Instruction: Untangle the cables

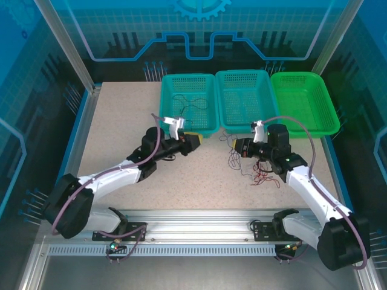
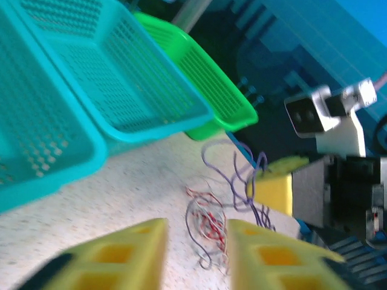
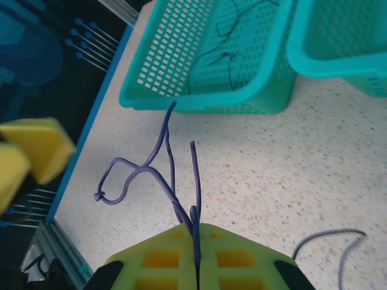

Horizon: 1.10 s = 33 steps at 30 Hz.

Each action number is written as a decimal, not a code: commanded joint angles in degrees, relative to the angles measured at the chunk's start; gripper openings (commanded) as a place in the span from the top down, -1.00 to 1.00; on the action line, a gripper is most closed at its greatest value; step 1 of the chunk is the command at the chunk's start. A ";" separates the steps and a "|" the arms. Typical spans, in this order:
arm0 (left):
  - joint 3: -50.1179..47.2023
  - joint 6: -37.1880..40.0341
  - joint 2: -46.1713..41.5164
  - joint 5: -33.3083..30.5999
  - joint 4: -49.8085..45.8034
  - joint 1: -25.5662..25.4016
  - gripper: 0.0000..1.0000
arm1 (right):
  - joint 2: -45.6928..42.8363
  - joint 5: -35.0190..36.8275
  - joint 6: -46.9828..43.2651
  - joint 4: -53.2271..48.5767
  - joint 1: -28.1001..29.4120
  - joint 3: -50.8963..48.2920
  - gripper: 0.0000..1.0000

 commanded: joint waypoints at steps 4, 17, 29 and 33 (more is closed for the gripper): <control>1.89 -7.22 8.15 6.94 13.26 -0.87 -0.15 | 1.77 -7.12 0.75 5.13 2.41 2.46 0.90; 4.75 -21.57 21.63 7.47 41.09 -3.60 -0.15 | 3.14 -9.53 8.13 6.91 4.52 5.06 0.91; 2.57 -11.28 12.30 0.11 25.74 -3.15 1.00 | -0.28 11.55 3.46 -6.76 5.15 5.21 0.89; -0.10 -3.63 0.89 -6.23 7.69 -0.41 1.00 | -1.66 19.73 4.15 -15.90 -4.78 2.81 0.90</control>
